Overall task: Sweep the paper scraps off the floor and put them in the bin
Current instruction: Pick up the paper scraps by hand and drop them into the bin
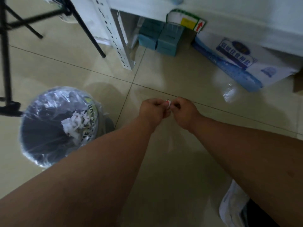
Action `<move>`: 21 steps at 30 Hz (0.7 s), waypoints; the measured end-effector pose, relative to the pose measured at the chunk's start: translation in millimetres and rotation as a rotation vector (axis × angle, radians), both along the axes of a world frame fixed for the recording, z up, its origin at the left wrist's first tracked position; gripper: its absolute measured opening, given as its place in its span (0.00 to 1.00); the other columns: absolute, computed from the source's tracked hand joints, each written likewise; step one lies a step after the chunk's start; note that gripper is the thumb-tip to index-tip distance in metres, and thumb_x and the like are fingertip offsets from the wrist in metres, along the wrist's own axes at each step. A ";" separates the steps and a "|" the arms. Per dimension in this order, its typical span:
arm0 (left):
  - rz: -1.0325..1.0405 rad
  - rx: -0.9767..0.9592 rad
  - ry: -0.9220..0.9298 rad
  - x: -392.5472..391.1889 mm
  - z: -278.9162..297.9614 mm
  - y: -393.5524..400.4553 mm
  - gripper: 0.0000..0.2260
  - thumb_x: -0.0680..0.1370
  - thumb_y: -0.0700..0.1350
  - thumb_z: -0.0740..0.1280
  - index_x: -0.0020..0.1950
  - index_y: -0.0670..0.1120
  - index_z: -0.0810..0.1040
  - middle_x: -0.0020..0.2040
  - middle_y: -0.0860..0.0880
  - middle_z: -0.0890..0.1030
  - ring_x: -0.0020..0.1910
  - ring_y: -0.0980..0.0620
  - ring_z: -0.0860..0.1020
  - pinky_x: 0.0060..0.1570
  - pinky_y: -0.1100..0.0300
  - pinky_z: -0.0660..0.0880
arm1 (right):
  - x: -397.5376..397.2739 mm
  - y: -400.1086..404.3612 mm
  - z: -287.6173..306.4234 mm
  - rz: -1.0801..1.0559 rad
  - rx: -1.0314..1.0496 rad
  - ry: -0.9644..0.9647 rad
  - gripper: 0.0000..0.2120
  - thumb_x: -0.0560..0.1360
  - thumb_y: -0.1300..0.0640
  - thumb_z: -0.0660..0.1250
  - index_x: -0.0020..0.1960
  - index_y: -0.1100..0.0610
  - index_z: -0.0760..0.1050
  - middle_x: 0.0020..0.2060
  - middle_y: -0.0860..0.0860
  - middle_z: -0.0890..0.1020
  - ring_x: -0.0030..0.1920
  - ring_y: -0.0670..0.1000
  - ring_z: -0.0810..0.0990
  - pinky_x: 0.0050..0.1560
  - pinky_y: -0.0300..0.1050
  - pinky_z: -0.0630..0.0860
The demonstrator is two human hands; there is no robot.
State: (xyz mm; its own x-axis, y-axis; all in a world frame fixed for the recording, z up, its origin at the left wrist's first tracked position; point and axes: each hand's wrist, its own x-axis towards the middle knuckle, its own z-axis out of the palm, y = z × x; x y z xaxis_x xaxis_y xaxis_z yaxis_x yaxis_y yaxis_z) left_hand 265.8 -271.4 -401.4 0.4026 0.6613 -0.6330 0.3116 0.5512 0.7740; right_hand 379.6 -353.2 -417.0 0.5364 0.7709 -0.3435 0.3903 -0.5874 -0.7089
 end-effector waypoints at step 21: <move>0.084 0.400 -0.310 -193.0 338.7 -5.6 0.10 0.80 0.39 0.71 0.53 0.31 0.81 0.36 0.43 0.79 0.31 0.51 0.74 0.35 0.59 0.77 | -170.9 13.6 358.4 0.174 0.509 -0.076 0.09 0.79 0.53 0.65 0.43 0.54 0.79 0.35 0.56 0.81 0.33 0.53 0.78 0.35 0.50 0.76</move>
State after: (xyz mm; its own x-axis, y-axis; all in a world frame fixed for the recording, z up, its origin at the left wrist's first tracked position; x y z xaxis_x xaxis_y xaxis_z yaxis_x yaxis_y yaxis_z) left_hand 72.8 -277.0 -62.7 0.4659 0.8656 -0.1832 0.0012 0.2064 0.9785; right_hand 208.7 -339.6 -58.6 0.3951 0.9092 0.1311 0.5121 -0.0996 -0.8531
